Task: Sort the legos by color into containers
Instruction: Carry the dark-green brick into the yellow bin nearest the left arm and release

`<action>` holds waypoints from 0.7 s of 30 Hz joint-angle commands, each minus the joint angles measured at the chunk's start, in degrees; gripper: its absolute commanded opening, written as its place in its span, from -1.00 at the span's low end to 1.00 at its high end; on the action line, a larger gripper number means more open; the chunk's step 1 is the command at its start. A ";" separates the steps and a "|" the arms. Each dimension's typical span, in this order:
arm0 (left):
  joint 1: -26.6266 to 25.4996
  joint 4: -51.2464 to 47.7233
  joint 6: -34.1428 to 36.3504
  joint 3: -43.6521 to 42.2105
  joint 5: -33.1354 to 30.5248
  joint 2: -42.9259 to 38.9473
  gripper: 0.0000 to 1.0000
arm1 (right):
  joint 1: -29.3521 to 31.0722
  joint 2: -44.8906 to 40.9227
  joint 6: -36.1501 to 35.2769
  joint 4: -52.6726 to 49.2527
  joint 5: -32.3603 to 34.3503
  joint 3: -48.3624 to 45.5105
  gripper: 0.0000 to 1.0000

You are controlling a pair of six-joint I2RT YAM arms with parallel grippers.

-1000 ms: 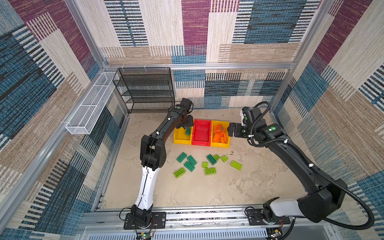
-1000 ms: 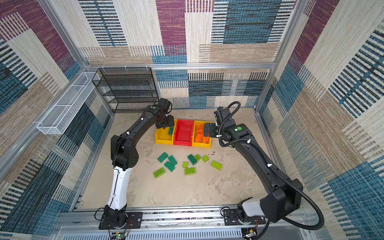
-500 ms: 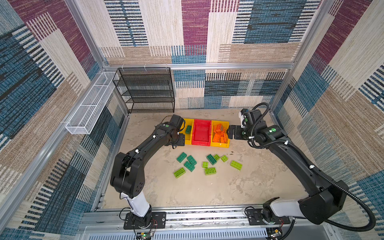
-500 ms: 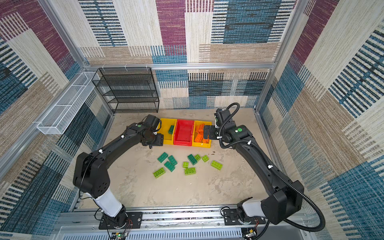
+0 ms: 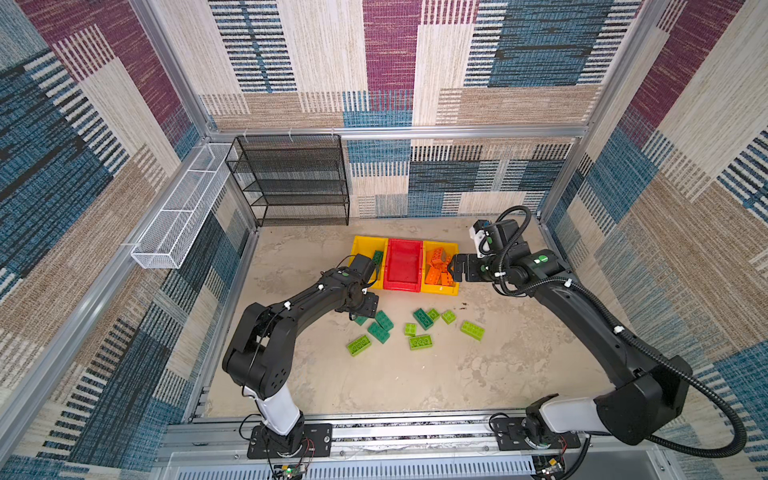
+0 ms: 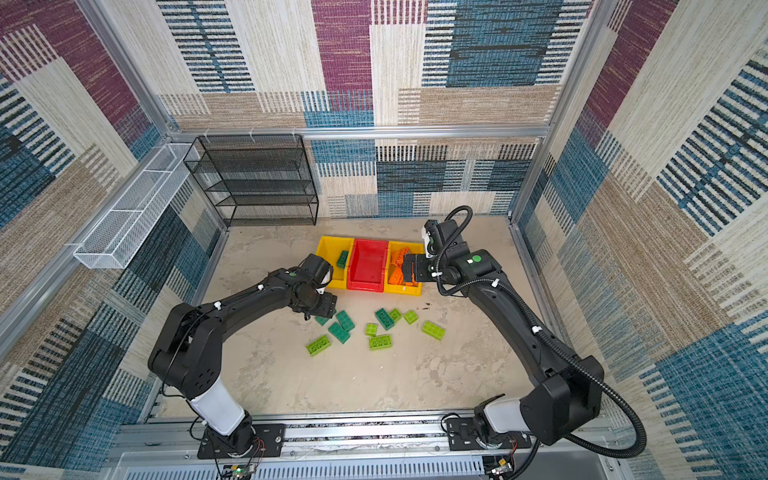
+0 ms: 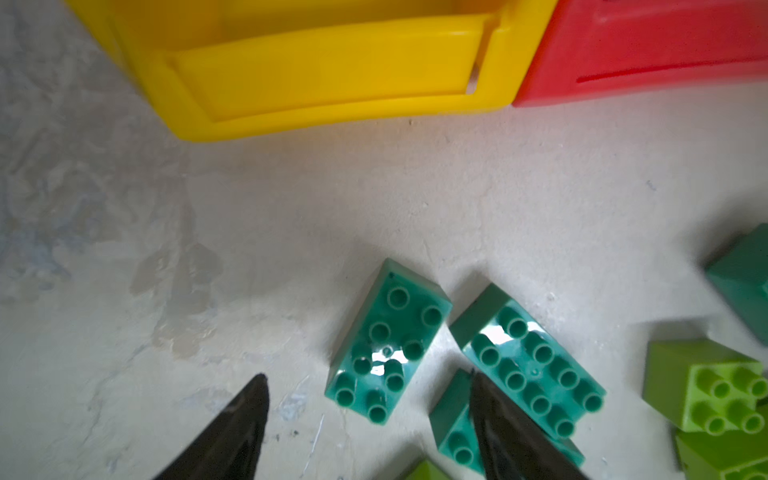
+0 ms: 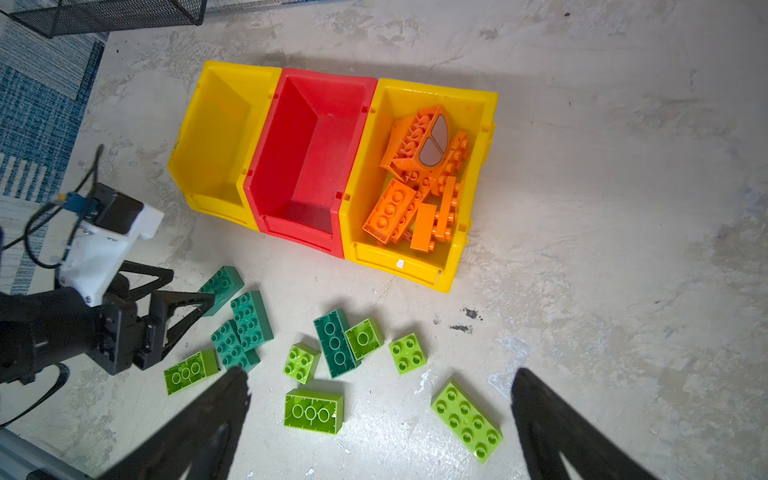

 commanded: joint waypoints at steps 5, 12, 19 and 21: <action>-0.29 0.68 2.93 0.85 0.38 4.23 0.50 | -0.03 -1.65 -0.11 0.31 1.38 -0.30 0.99; -0.34 0.62 1.93 1.12 0.45 7.57 0.00 | -0.04 -1.90 0.06 -0.14 2.42 -0.43 0.99; -0.23 -3.86 1.91 5.90 -1.58 5.70 -0.54 | -0.05 -1.08 -0.19 -0.73 2.46 1.11 0.99; -0.08 -5.33 2.67 8.86 -3.22 4.93 -0.54 | -0.05 -1.00 -0.19 -0.83 2.37 1.37 0.99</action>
